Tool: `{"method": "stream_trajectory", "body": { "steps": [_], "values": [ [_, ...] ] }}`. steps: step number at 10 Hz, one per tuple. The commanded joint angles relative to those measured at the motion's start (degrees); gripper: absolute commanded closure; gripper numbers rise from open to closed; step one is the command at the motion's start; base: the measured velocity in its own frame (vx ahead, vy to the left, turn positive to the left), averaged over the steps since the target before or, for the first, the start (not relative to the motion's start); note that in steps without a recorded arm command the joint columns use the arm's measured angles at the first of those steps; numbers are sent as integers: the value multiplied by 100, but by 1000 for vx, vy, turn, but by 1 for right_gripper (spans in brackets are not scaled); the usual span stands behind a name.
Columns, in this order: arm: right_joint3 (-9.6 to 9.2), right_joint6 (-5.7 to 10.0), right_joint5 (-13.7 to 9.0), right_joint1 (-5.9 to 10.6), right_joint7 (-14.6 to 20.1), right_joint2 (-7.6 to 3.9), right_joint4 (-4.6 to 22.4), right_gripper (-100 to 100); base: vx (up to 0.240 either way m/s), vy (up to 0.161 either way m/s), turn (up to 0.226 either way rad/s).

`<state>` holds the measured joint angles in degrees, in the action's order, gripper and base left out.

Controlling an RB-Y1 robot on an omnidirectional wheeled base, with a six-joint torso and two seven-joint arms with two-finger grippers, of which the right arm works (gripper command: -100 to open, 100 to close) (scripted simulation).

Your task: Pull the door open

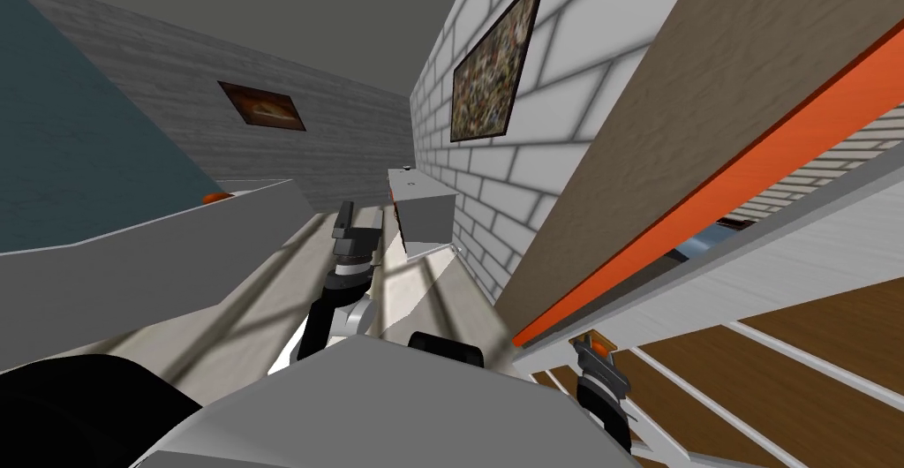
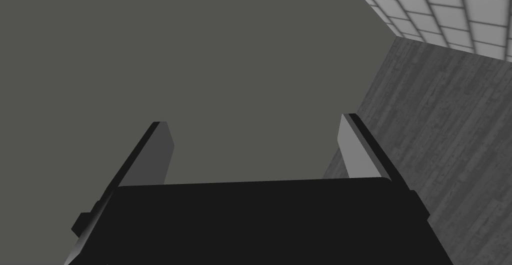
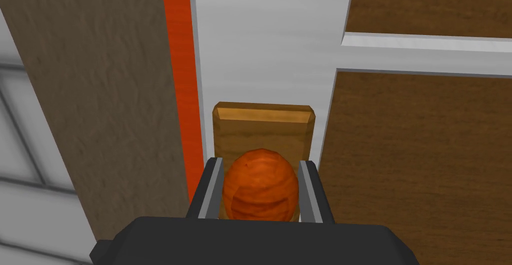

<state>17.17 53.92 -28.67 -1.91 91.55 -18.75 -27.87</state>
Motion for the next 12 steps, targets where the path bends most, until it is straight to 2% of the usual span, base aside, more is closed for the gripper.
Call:
{"method": "stream_trajectory", "body": {
  "steps": [1, 4, 5, 12],
  "values": [
    [-3, 0, 2, 5, -2, 1, -3, 100, -10, -2, 12],
    [-3, 0, 2, 5, -2, 1, -3, 100, 0, 0, 0],
    [-113, 2, 81, -16, 86, -18, -40, 100, -141, 40, 65],
    [-539, 22, 387, -99, 434, -92, -189, 100, -225, 50, 59]
  ]
}}
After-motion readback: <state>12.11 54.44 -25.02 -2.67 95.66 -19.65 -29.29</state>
